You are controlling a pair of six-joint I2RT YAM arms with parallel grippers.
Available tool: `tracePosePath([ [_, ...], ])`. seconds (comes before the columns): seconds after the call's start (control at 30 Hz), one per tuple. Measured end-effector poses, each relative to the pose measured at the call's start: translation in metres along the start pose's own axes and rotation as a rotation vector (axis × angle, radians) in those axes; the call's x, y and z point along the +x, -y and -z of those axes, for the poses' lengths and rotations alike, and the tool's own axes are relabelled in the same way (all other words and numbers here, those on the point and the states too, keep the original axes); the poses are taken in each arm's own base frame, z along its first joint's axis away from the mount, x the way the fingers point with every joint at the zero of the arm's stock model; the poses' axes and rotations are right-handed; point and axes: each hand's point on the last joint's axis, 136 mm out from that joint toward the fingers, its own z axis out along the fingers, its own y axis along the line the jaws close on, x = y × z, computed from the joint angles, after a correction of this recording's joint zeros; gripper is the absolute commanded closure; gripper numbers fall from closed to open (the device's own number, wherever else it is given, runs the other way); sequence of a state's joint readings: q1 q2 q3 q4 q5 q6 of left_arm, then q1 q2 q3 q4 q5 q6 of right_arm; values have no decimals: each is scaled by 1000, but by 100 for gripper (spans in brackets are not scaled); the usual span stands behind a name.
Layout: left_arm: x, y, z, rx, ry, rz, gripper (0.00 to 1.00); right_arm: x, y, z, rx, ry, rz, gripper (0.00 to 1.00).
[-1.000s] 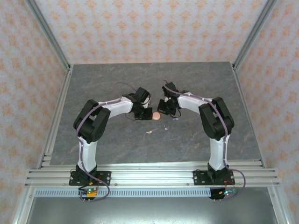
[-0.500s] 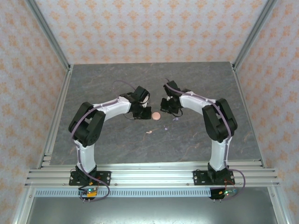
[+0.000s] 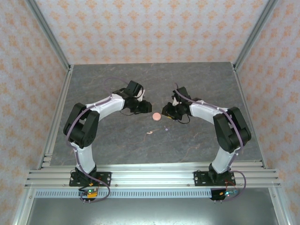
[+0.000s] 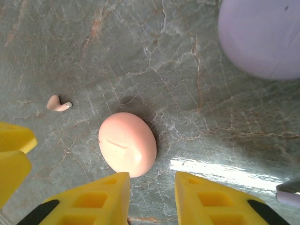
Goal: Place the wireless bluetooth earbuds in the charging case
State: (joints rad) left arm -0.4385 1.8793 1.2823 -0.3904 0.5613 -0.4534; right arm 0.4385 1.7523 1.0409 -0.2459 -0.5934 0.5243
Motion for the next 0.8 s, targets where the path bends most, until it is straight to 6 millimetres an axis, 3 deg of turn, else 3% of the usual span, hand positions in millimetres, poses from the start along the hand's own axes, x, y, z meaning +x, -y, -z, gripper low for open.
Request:
tracePosePath([
  [0.27,11,-2,-16,52,-38,43,54,-2,-13,-10,-85,-9,-17,68],
  [0.8,15,-1,-39,112,-76,101,54,1,-4,-25,-69,-33,-47,75],
])
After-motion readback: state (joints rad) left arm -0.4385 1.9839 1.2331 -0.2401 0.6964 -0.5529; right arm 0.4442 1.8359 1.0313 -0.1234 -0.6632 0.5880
